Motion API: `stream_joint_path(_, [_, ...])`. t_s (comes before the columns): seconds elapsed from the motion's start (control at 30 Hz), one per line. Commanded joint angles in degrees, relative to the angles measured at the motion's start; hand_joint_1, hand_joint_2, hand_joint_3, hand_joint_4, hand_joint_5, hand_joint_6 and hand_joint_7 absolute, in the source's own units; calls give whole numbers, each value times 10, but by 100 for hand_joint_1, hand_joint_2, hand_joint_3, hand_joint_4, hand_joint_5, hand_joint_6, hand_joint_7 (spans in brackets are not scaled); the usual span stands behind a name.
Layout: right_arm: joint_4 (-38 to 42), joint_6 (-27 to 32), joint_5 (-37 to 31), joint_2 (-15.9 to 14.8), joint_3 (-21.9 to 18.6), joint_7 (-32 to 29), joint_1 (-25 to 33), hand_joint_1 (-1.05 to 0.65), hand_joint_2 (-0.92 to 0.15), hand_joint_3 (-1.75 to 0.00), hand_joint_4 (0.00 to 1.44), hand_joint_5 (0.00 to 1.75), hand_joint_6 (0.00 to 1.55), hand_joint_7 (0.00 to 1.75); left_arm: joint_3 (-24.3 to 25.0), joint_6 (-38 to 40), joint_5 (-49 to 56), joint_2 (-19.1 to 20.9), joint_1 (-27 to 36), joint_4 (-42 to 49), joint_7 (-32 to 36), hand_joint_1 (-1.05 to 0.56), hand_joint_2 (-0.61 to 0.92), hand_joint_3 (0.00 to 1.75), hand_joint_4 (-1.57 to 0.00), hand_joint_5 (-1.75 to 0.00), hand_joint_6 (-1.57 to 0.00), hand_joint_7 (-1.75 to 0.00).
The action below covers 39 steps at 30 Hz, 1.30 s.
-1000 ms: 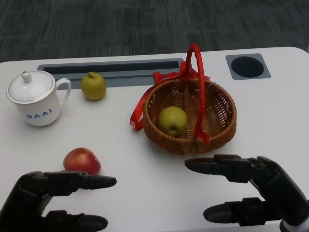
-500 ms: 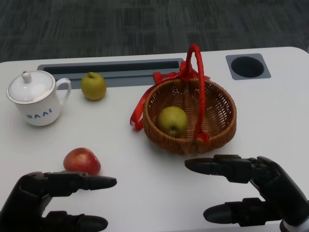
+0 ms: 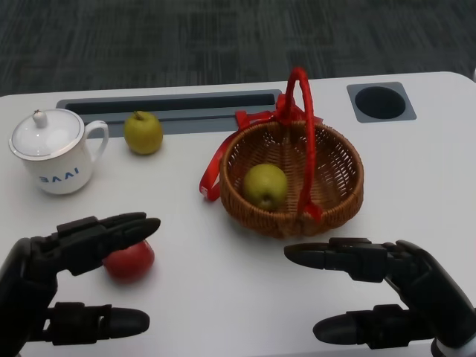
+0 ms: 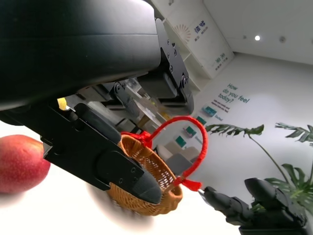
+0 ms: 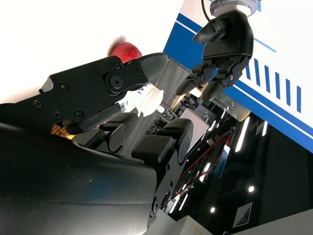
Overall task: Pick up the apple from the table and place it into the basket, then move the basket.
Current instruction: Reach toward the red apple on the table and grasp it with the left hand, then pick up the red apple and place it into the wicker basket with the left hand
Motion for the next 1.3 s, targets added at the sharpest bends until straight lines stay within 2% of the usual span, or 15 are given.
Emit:
stream_joint_path(0.03, [-4,2,2,-6,-2,-3,4,-46,-84,0,80,0,74,0,31,10,93,23,-34,25,70,-76,64,0,-57,-1,-51,0])
stream_joint_path(0.2, [-4,0,0,-6,-4,-5,6,-47,-84,0,80,0,74,0,15,30,194,62,-80,105,168,-71,62,0,-58,-1,-50,0])
stream_joint_path(0.3, [-3,-1,3,-7,-4,-3,6,-47,-84,0,80,0,74,0,-15,68,255,87,-100,140,225,-70,64,1,-50,0,-43,0])
stream_joint_path(0.4, [-4,-1,6,-8,-3,-2,5,-47,-84,0,80,0,74,0,-60,108,318,112,-125,181,297,-72,64,1,-44,0,-35,0])
stream_joint_path(0.5, [-4,1,8,-10,-2,1,4,-47,-84,0,80,0,74,0,-118,140,366,129,-169,259,376,-75,64,0,-43,0,-34,0])
stream_joint_path(0.73, [-12,6,12,-13,-1,3,5,-47,-84,0,80,0,74,0,-253,202,419,127,-264,441,514,-81,65,0,-46,-1,-37,-1])
stream_joint_path(0.93, [-22,14,15,-17,-1,6,8,-46,-84,0,81,0,75,0,-324,252,410,106,-308,512,545,-79,66,0,-43,0,-34,0])
stream_joint_path(1.2, [-26,13,16,-20,-3,8,11,-47,-84,0,81,0,75,0,-356,284,371,85,-334,539,512,-76,69,1,-45,-1,-36,-1])
stream_joint_path(1.3, [-27,14,16,-20,-3,8,13,-47,-84,0,81,0,75,0,-361,288,358,78,-338,542,521,-72,68,0,-54,-4,-43,-3])
